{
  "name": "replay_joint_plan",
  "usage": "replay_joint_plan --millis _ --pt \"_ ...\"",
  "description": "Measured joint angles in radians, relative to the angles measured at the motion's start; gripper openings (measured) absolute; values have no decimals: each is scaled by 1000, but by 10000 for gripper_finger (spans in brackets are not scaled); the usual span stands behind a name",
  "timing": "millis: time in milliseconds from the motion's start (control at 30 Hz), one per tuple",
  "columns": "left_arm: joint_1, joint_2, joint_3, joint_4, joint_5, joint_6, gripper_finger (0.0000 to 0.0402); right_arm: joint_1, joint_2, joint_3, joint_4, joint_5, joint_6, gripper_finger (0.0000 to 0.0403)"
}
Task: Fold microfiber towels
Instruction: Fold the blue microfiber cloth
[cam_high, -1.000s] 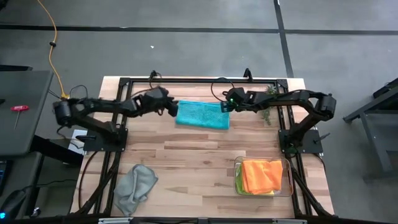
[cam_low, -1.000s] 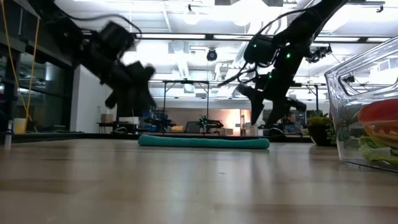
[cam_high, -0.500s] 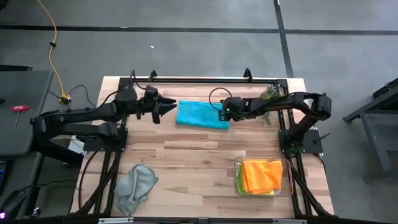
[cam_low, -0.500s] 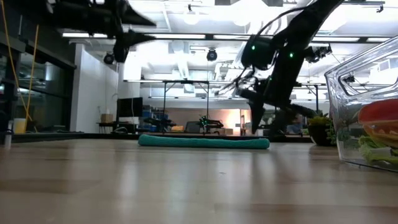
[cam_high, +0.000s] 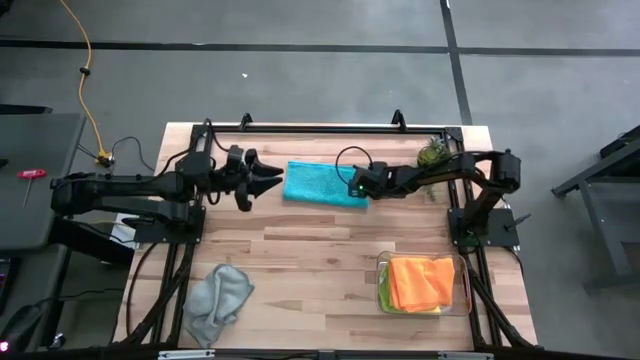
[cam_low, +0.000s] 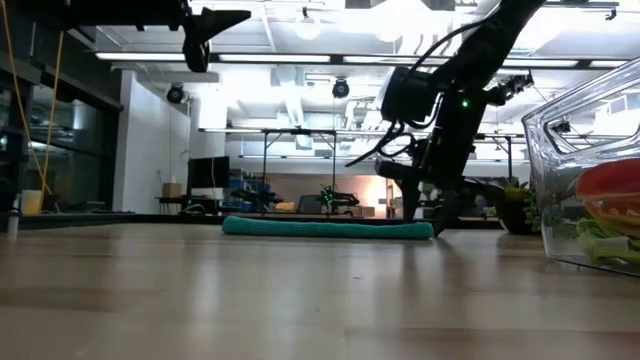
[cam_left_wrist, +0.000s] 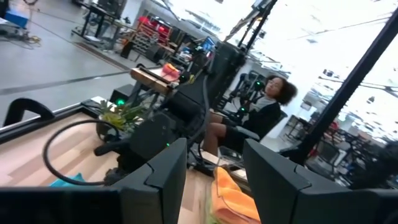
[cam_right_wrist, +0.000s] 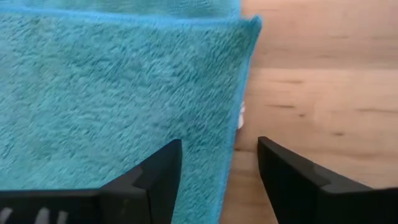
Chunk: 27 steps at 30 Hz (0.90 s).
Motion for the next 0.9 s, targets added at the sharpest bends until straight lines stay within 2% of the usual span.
replay_joint_plan --millis 267,467,533,667,700,833,900 --pt "-4 0 0 0 -63 2 147 49 2 0 12 0 79 158" --pt "-3 0 0 -10 -80 9 147 50 3 -2 6 1 62 121" --pt "-3 0 0 -24 -82 15 147 49 3 -2 -1 7 28 98" --pt "-3 0 0 -41 -83 19 147 42 3 -2 -40 15 0 20" --pt "-3 0 0 -42 -83 19 147 42 3 -2 -51 14 -11 11" --pt "-3 0 0 -41 -90 19 147 48 -28 -2 -110 -1 -67 7" --pt "-3 0 0 -41 -96 19 147 56 -64 -7 -201 -21 -108 3"
